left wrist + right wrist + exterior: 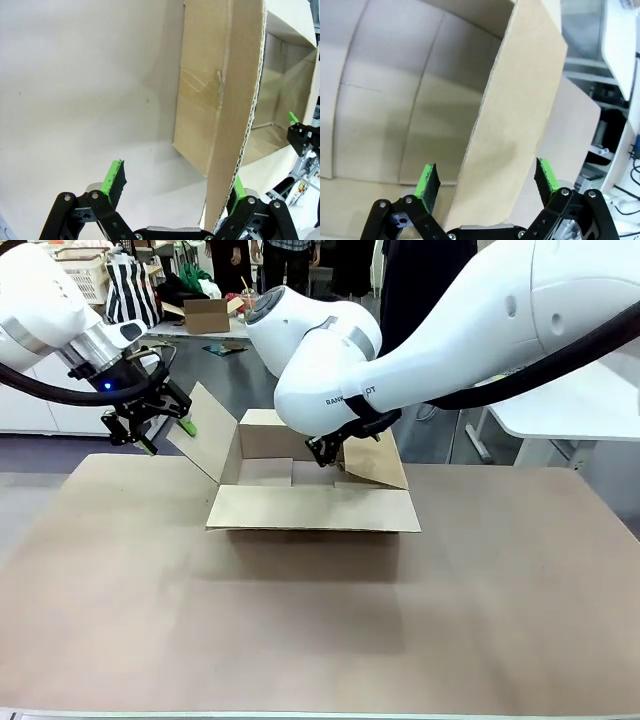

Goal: Pack the gift set into the box.
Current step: Place both hands on the side flaps of the Package Box and spread them outward.

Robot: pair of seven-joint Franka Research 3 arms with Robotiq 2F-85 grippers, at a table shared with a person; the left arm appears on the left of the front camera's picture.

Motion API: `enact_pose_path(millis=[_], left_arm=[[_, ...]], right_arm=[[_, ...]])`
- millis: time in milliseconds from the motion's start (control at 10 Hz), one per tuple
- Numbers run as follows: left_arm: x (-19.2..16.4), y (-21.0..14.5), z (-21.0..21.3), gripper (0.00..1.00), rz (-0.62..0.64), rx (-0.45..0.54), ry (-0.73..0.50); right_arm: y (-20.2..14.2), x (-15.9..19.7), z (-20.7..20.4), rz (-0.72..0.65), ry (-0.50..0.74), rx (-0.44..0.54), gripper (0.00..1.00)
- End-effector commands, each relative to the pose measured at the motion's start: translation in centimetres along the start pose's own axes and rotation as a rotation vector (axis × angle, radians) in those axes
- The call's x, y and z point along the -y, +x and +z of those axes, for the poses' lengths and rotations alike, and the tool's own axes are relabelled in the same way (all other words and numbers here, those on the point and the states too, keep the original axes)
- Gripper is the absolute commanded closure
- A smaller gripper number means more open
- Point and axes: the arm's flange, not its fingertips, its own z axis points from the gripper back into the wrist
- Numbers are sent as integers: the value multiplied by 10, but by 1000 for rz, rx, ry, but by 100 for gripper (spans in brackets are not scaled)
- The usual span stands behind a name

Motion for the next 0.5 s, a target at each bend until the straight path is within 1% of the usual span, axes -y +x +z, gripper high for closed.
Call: enact_pose_path(millis=[0, 200, 400], left_arm=[[2, -1, 2, 0, 10, 5, 21], [2, -1, 2, 0, 10, 5, 21], [2, -1, 2, 0, 10, 5, 21]], right_arm=[[-7, 2, -4, -40, -60, 25, 0], [-9, 13, 2, -69, -87, 52, 0], [-14, 40, 12, -115, -126, 56, 0]])
